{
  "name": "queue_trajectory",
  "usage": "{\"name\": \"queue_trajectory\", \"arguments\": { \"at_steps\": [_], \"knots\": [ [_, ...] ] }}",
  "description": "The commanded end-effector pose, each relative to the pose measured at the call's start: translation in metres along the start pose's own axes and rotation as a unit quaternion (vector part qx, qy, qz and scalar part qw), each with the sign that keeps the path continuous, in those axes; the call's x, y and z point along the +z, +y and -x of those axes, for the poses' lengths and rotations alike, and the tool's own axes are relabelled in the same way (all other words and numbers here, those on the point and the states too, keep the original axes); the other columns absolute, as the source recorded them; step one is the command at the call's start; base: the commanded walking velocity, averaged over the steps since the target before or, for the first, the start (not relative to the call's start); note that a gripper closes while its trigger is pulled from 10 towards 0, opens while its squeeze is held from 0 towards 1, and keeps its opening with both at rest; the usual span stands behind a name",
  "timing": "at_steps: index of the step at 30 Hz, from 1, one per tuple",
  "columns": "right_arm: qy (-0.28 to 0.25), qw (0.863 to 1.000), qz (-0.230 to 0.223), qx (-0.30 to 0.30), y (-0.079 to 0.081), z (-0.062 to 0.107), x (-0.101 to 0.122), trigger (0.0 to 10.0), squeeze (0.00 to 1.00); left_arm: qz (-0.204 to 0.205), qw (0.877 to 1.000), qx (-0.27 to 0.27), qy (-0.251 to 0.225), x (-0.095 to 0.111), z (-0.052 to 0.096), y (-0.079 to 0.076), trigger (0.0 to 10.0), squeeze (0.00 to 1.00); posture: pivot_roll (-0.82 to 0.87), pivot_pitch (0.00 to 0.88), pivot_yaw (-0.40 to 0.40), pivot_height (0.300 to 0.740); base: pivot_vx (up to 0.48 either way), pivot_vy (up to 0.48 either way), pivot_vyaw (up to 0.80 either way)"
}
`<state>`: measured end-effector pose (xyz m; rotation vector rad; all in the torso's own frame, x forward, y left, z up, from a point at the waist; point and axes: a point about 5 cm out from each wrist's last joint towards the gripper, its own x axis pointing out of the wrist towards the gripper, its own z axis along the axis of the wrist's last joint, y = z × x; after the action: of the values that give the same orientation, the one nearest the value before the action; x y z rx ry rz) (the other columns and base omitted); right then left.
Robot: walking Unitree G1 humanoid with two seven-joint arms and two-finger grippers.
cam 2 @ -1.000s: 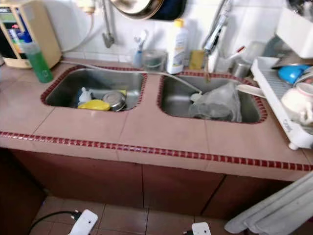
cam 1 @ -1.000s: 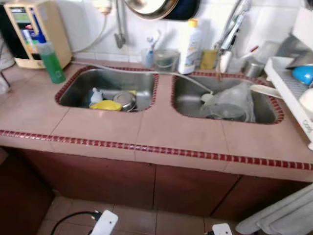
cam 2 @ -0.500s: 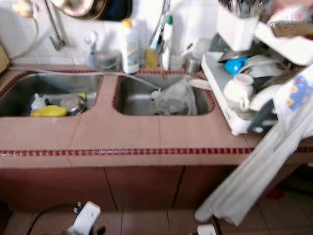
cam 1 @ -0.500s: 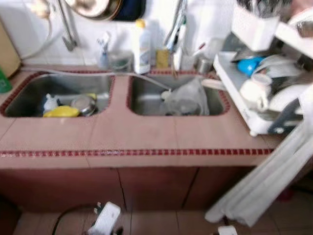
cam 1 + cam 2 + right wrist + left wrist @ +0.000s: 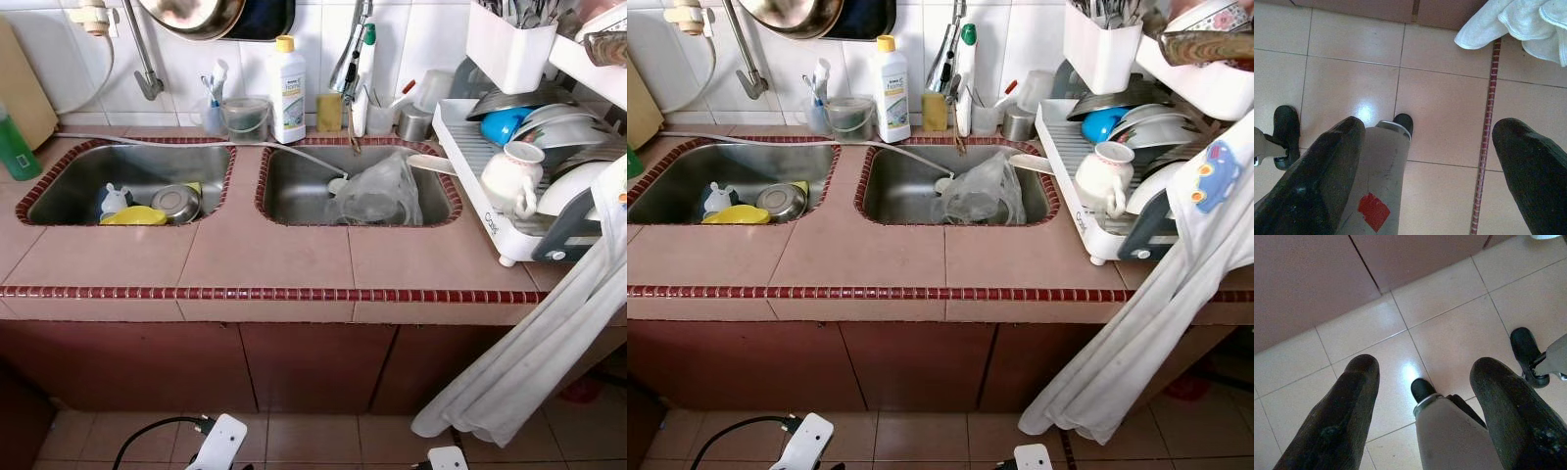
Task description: Kitchen organization
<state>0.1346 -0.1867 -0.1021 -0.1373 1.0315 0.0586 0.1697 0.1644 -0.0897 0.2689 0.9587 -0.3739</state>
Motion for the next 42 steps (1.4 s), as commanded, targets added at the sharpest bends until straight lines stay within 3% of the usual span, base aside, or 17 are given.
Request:
{"name": "queue_trajectory", "arguments": {
  "at_steps": [1,42],
  "knots": [
    [0.024,1.000,0.004,0.003,0.001,0.002,-0.013,10.0,0.00,-0.008,1.000,0.001,0.004,-0.001,0.001,0.002,10.0,0.00,-0.05,0.000,0.019,0.740,0.000,0.000,0.00],
    [0.039,0.999,0.013,-0.001,-0.005,0.006,-0.024,10.0,0.00,-0.014,1.000,-0.012,0.014,-0.012,0.004,0.001,10.0,0.00,-0.04,0.000,0.021,0.740,0.000,0.000,0.00]
  ]
}}
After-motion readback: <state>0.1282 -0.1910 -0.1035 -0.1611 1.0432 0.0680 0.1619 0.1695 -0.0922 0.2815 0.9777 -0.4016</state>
